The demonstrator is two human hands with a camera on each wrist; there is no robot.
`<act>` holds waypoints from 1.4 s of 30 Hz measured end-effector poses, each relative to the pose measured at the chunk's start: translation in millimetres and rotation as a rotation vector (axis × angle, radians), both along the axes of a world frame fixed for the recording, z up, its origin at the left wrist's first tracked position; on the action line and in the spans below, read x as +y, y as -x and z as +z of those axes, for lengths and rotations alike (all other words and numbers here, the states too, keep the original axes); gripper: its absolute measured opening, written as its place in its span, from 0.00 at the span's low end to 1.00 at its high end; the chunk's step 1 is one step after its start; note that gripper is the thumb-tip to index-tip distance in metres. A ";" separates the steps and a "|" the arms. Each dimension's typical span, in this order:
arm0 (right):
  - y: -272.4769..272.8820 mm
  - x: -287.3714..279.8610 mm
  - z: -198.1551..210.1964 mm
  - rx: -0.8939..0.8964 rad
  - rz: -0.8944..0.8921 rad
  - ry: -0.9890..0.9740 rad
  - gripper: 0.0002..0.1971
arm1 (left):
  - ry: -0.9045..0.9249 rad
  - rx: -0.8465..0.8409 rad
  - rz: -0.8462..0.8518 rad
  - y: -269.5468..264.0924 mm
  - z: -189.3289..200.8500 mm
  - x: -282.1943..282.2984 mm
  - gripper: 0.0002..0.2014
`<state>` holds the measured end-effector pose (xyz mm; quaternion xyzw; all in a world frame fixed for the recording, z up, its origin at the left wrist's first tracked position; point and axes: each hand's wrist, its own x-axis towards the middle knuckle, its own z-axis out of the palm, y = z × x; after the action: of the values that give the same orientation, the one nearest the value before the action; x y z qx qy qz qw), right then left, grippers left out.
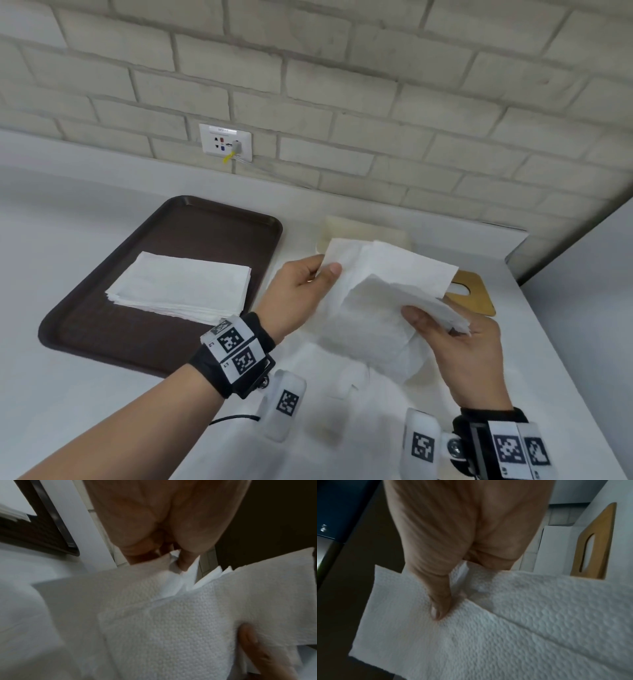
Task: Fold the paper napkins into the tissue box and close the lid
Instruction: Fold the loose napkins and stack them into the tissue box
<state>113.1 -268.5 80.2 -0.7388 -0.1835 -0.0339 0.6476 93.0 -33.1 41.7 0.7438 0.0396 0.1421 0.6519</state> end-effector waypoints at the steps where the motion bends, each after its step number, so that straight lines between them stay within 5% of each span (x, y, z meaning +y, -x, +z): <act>1: -0.9 -0.7 -0.8 -0.003 0.007 -0.001 0.15 | -0.008 0.005 -0.038 0.2 -0.2 -1.5 0.23; 3: -2.4 1.0 -2.8 -0.018 0.002 0.014 0.15 | 0.066 0.024 -0.133 0.0 0.7 -4.7 0.18; 6: -4.0 3.9 -6.4 -0.031 -0.012 0.008 0.14 | 0.238 0.050 -0.183 2.7 3.7 -12.7 0.41; 14: -6.1 9.4 -9.4 0.018 -0.069 -0.006 0.09 | 0.369 0.120 -0.154 10.8 1.6 -24.8 0.23; 25: -5.5 11.7 -13.2 0.008 -0.075 -0.034 0.14 | 0.407 0.104 -0.141 10.4 1.7 -30.7 0.28; 29: -1.6 -2.5 -3.4 -0.008 -0.142 -0.028 0.11 | 0.389 0.125 -0.099 6.1 1.8 -27.4 0.20; 35: 12.3 -10.0 31.0 -0.051 0.061 -0.019 0.17 | 0.378 0.116 -0.119 1.5 5.6 -18.0 0.16; 42: -3.4 3.9 8.4 0.062 0.082 0.000 0.15 | 0.382 0.155 -0.153 4.5 2.1 -24.7 0.19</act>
<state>116.5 -264.6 88.6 -0.7313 -0.1933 0.0157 0.6539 88.5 -57.8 43.8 0.6165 0.0590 0.0245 0.7848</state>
